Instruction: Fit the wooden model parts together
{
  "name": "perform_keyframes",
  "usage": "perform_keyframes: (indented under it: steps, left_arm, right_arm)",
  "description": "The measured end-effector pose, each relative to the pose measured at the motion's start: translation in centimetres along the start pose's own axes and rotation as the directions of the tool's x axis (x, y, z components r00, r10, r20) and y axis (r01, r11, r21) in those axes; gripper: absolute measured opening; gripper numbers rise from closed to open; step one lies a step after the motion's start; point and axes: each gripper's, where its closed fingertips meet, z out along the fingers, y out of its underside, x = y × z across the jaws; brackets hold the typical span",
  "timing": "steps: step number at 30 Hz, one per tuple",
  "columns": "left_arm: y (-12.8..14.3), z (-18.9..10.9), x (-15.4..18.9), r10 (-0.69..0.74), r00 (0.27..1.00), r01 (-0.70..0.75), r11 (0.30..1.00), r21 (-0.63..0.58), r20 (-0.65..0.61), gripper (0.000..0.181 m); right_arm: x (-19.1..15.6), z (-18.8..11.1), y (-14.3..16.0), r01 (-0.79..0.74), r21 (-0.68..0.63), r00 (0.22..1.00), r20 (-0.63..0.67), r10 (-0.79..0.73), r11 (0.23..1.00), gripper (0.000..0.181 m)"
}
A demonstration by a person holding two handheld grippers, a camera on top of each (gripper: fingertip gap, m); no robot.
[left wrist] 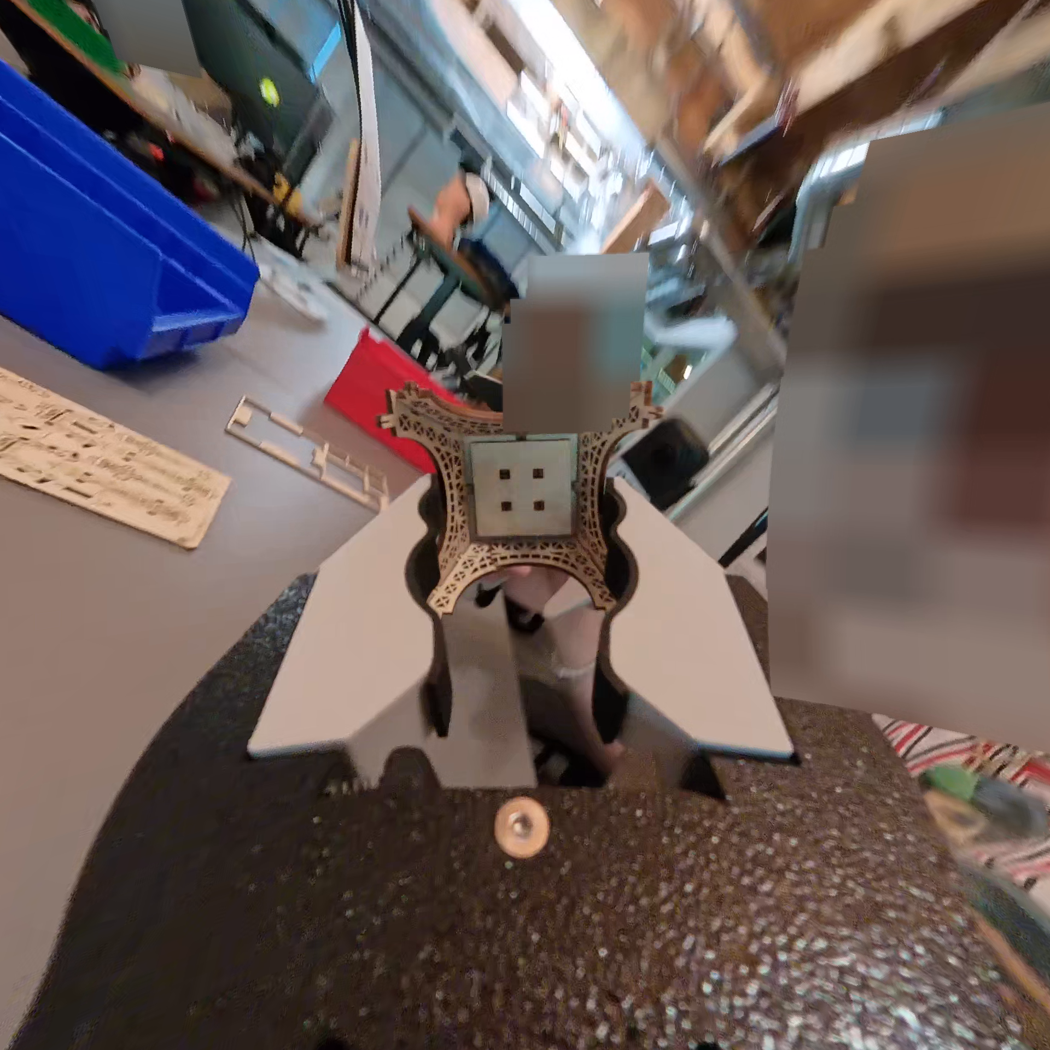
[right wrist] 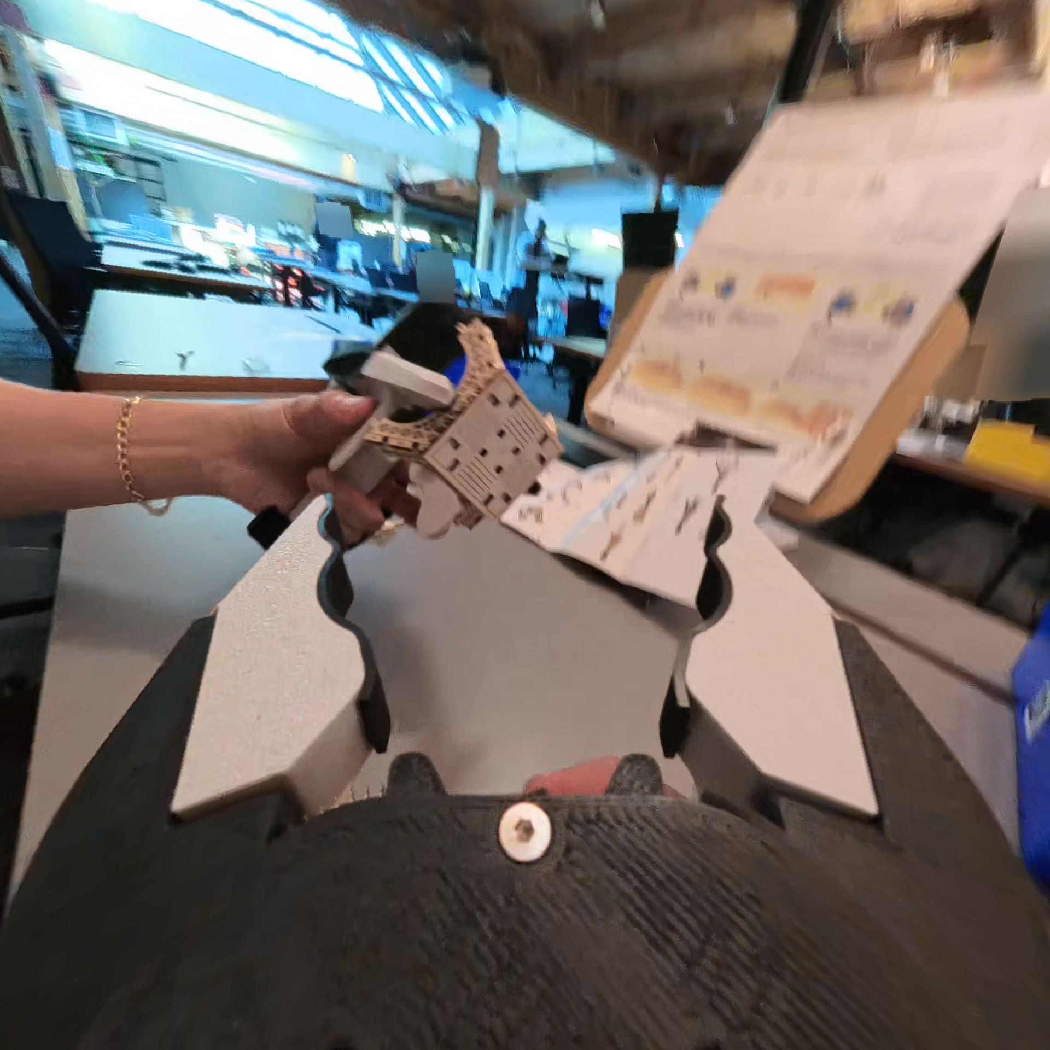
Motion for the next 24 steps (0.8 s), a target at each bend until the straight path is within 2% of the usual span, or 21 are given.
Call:
perform_keyframes:
  steps: [2, 3, 6, 8, 10, 12, 15, 19, 24]
  left_arm:
    - [-0.5, -0.2, 1.1, -0.048, 0.999, 0.048, 0.995, 0.09, -0.012, 0.054]
    - [-0.5, -0.2, 1.4, -0.067, 0.998, 0.067, 0.991, 0.117, -0.001, 0.054]
    - [0.2, -0.4, 0.8, -0.167, 0.977, 0.142, 0.974, 0.179, 0.13, 0.054]
    - [0.3, -0.8, 1.0, -0.226, 0.961, 0.183, 0.952, 0.245, 0.161, 0.054]
    - [0.4, -1.1, 1.5, -0.31, 0.94, 0.258, 0.919, 0.297, 0.143, 0.054]
    - [0.8, -1.3, 1.6, -0.379, 0.913, 0.316, 0.891, 0.326, 0.15, 0.054]
    - [0.9, -1.7, 1.9, -0.403, 0.897, 0.321, 0.877, 0.358, 0.183, 0.054]
    - [1.4, -1.3, 2.5, -0.416, 0.886, 0.327, 0.873, 0.362, 0.203, 0.054]
    - [2.5, 0.1, 3.8, -0.529, 0.846, 0.481, 0.81, 0.334, 0.065, 0.054]
  right_arm:
    - [-0.8, 0.6, -1.3, 0.112, 0.056, 0.993, 0.021, -0.113, 0.992, 0.109]
    - [-0.9, 1.0, -1.8, 0.147, 0.065, 0.989, 0.015, -0.148, 0.987, 0.107]
    - [-1.5, 1.7, -2.9, 0.202, 0.11, 0.977, 0.044, -0.208, 0.973, 0.097]
    - [-2.0, 1.9, -3.1, 0.219, 0.133, 0.97, 0.078, -0.231, 0.967, 0.085]
    - [-2.9, 1.8, -2.3, 0.241, 0.119, 0.951, 0.167, -0.258, 0.963, 0.088]
    - [-3.4, 1.5, -2.4, 0.217, 0.144, 0.943, 0.224, -0.246, 0.966, 0.088]
    - [-3.8, 1.1, -2.6, 0.153, 0.168, 0.931, 0.307, -0.199, 0.974, 0.086]
    - [-4.0, 1.5, -1.0, 0.125, 0.117, 0.912, 0.377, -0.161, 0.985, 0.087]
    - [-4.7, 1.4, -0.9, 0.04, 0.139, 0.888, 0.45, -0.099, 0.99, 0.076]
